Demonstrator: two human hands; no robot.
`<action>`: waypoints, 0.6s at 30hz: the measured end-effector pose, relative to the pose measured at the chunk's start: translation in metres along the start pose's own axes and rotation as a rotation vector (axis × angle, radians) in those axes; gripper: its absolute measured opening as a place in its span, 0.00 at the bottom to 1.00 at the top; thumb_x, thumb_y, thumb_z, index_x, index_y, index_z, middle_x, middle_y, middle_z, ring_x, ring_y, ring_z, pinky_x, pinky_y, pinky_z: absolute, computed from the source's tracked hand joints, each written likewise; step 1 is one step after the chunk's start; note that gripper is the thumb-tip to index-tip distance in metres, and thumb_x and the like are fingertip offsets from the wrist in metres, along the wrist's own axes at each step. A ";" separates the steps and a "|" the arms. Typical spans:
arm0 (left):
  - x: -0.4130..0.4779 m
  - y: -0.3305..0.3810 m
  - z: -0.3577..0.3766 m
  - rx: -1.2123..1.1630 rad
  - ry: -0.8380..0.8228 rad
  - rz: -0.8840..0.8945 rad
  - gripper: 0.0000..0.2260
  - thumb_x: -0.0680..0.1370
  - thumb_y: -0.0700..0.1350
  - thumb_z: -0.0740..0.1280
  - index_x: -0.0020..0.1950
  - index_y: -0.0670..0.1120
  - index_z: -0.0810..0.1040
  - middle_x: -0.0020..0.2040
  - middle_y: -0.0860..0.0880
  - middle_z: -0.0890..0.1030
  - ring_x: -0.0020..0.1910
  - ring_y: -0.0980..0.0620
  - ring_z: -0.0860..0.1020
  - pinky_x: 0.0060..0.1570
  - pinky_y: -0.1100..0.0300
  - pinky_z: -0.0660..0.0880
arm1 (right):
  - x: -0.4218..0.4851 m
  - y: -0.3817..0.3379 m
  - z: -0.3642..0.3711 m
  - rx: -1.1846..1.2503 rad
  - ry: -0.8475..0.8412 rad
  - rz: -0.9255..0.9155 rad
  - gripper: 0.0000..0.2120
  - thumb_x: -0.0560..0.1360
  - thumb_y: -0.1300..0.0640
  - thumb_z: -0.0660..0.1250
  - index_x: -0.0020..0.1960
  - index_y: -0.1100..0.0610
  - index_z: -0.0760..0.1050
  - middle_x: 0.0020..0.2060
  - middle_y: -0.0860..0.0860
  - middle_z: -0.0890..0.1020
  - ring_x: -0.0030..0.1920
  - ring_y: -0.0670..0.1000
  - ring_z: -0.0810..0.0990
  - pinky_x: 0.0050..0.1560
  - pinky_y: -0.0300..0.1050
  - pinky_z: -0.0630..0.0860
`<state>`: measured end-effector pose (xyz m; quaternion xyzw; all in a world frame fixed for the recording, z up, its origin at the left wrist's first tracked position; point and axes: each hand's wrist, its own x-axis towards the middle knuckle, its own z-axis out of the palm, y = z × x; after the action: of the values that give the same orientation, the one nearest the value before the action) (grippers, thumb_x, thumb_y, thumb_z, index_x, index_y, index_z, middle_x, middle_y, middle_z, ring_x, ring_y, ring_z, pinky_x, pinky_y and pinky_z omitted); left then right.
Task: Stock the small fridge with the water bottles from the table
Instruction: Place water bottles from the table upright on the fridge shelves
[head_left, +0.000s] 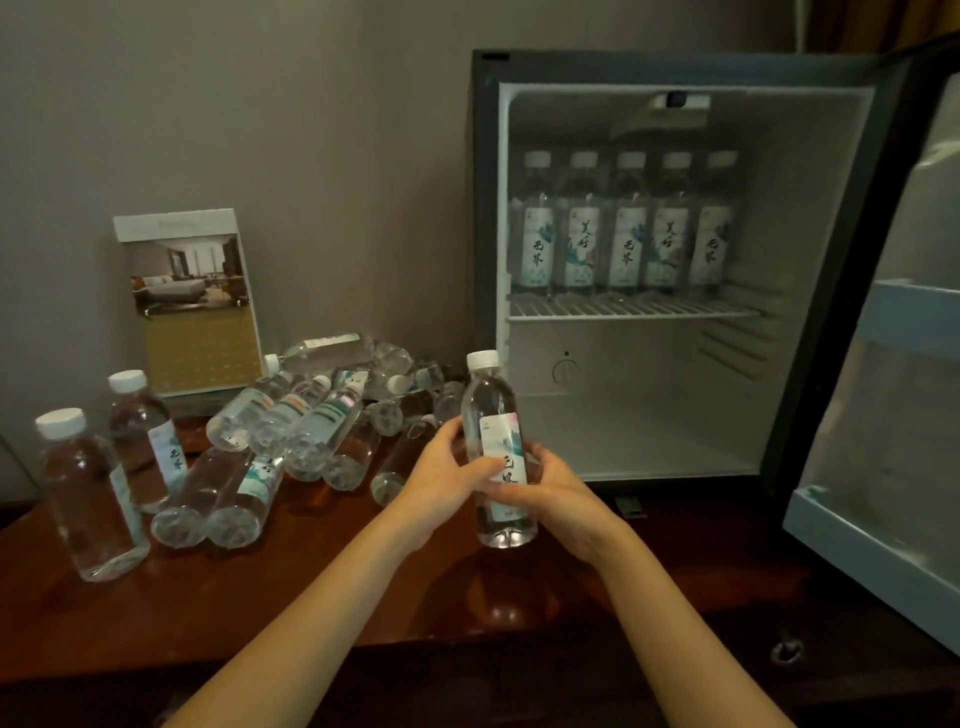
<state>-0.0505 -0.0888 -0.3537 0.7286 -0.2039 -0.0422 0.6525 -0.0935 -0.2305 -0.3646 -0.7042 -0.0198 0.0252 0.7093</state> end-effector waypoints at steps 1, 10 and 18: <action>0.000 0.002 0.007 0.001 -0.024 0.021 0.22 0.73 0.37 0.69 0.63 0.52 0.68 0.52 0.54 0.79 0.49 0.60 0.79 0.44 0.65 0.77 | -0.002 -0.001 -0.006 -0.034 0.025 -0.017 0.37 0.67 0.60 0.75 0.70 0.53 0.61 0.59 0.51 0.79 0.57 0.51 0.80 0.60 0.51 0.76; 0.022 0.014 0.070 -0.032 -0.177 0.099 0.26 0.72 0.32 0.69 0.63 0.52 0.66 0.51 0.51 0.80 0.46 0.61 0.80 0.45 0.65 0.78 | -0.021 -0.002 -0.066 -0.076 0.172 -0.136 0.28 0.68 0.65 0.74 0.64 0.54 0.68 0.54 0.48 0.82 0.52 0.46 0.82 0.49 0.38 0.78; 0.054 0.021 0.103 -0.021 -0.265 0.106 0.28 0.72 0.34 0.68 0.66 0.54 0.63 0.54 0.56 0.78 0.50 0.63 0.79 0.44 0.68 0.77 | -0.009 -0.006 -0.101 -0.070 0.266 -0.160 0.27 0.69 0.69 0.71 0.64 0.54 0.68 0.56 0.51 0.80 0.54 0.46 0.80 0.47 0.37 0.79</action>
<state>-0.0400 -0.2053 -0.3370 0.6978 -0.3262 -0.1058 0.6289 -0.0956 -0.3321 -0.3592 -0.7218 0.0174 -0.1254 0.6805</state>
